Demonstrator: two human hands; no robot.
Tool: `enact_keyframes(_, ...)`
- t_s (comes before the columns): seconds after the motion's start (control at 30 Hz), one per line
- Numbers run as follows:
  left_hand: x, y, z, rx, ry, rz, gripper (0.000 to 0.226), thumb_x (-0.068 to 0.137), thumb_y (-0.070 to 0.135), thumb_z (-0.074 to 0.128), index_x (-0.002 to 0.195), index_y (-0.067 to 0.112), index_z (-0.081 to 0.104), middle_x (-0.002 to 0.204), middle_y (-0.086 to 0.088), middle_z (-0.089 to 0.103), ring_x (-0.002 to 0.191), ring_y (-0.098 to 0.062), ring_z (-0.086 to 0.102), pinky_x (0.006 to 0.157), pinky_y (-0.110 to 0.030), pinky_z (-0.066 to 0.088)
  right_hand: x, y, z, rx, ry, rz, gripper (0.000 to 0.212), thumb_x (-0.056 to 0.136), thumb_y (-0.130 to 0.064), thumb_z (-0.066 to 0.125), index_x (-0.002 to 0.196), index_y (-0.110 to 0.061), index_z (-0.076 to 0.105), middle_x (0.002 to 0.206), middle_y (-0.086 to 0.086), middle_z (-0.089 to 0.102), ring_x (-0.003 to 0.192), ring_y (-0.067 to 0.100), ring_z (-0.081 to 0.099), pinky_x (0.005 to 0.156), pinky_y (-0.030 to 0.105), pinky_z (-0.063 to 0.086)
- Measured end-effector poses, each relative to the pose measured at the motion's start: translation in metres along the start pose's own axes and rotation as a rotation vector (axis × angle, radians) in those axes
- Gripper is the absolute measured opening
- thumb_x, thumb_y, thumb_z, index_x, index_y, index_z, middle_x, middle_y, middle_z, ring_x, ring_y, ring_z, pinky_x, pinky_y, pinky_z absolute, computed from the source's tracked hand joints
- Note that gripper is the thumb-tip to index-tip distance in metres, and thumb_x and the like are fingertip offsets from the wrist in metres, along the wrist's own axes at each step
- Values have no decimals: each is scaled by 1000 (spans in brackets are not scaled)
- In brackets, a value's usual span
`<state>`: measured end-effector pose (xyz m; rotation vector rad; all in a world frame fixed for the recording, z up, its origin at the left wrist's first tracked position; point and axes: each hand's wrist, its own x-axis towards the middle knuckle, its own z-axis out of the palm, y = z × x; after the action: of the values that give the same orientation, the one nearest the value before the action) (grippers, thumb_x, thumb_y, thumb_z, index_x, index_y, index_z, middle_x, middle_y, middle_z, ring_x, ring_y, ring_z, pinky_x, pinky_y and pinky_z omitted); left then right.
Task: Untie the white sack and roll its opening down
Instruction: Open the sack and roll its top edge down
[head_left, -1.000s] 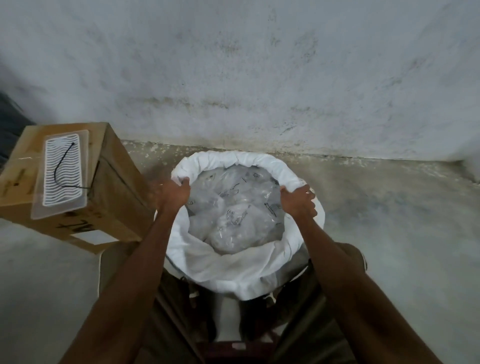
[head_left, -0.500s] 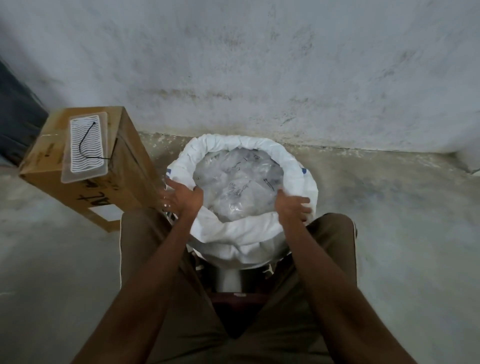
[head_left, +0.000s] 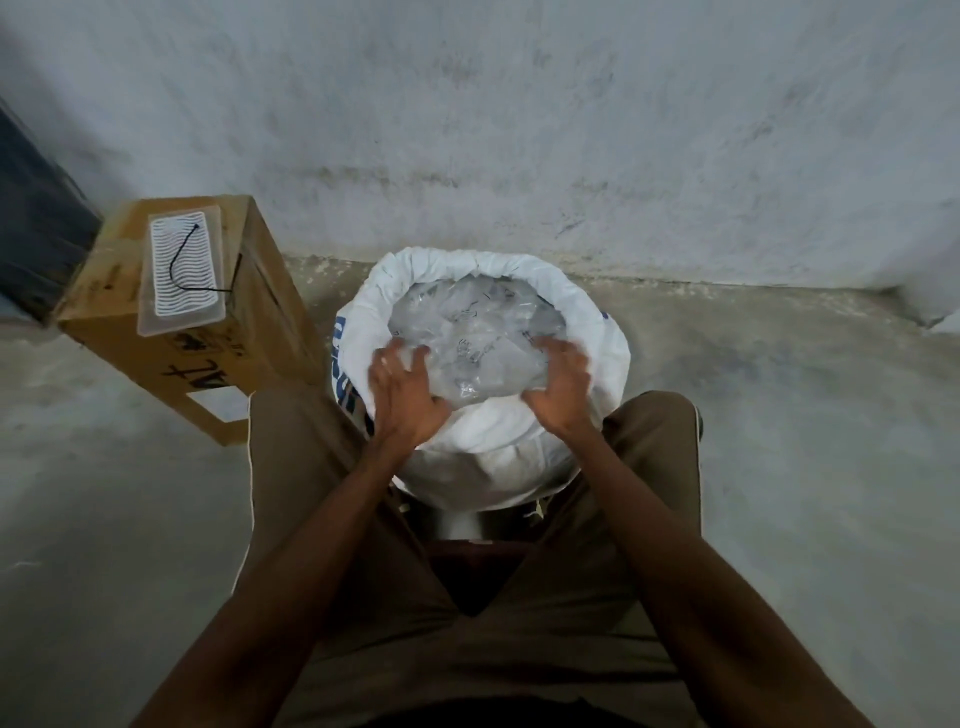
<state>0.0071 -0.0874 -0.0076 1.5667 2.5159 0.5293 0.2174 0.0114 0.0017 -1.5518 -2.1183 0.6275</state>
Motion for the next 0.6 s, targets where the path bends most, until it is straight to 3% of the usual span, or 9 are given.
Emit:
enact_keyframes(0.07, -11, 2, 1, 48, -188, 313, 88, 55, 43, 67, 139, 29, 44, 143, -11, 34, 137, -38, 27, 112, -53, 34, -7, -1, 6, -183, -402, -239, 86, 63, -29, 81, 141, -35, 46, 141, -3, 46, 134, 26, 33, 112, 48, 30)
enact_keyframes(0.1, -15, 4, 3, 149, -265, 407, 89, 55, 47, 66, 139, 28, 44, 139, -10, 40, 133, -37, 33, 108, -50, 37, -9, 0, 9, -355, -480, -322, 87, 62, -34, 81, 141, -36, 45, 138, -4, 47, 133, 25, 34, 111, 48, 28)
enact_keyframes(0.17, -23, 9, 8, 331, -338, 476, 83, 61, 42, 71, 138, 25, 43, 128, -6, 52, 121, -33, 50, 99, -45, 45, -12, -2, 14, -552, -486, -380, 84, 61, -42, 82, 136, -30, 47, 128, -3, 55, 123, 24, 48, 107, 46, 33)
enact_keyframes(0.27, -24, 16, 6, 312, -327, 483, 53, 70, 16, 74, 118, 20, 52, 111, -4, 60, 104, -28, 60, 79, -38, 48, -17, 0, 17, -600, -410, -441, 66, 64, -39, 83, 121, -20, 56, 113, 1, 65, 104, 24, 63, 93, 39, 44)
enact_keyframes(0.4, -30, 15, 9, 343, -210, 737, 44, 50, 7, 81, 91, 12, 65, 76, -5, 66, 70, -27, 66, 58, -31, 48, -34, 7, 19, -659, -269, -480, 42, 52, -26, 85, 88, -20, 65, 80, 3, 70, 78, 26, 68, 81, 38, 48)
enact_keyframes(0.47, -38, 12, 18, 382, -120, 882, 39, 47, 7, 84, 83, 13, 69, 66, -3, 65, 59, -24, 64, 54, -28, 49, -40, 9, 20, -658, -259, -478, 43, 52, -33, 81, 90, -22, 63, 83, 0, 69, 82, 25, 66, 87, 42, 44)
enact_keyframes(0.53, -43, 6, 28, 358, -50, 970, 28, 57, 9, 79, 83, 15, 70, 66, -2, 65, 59, -23, 63, 54, -28, 48, -43, 6, 21, -631, -276, -513, 53, 50, -40, 73, 98, -25, 57, 93, -4, 64, 89, 20, 60, 89, 43, 40)
enact_keyframes(0.6, -40, 4, 27, 315, -97, 983, 25, 67, 14, 63, 90, 18, 72, 71, 1, 67, 63, -21, 63, 57, -29, 48, -44, -1, 18, -599, -314, -547, 55, 50, -41, 70, 100, -26, 51, 95, -5, 58, 89, 18, 56, 84, 41, 39)
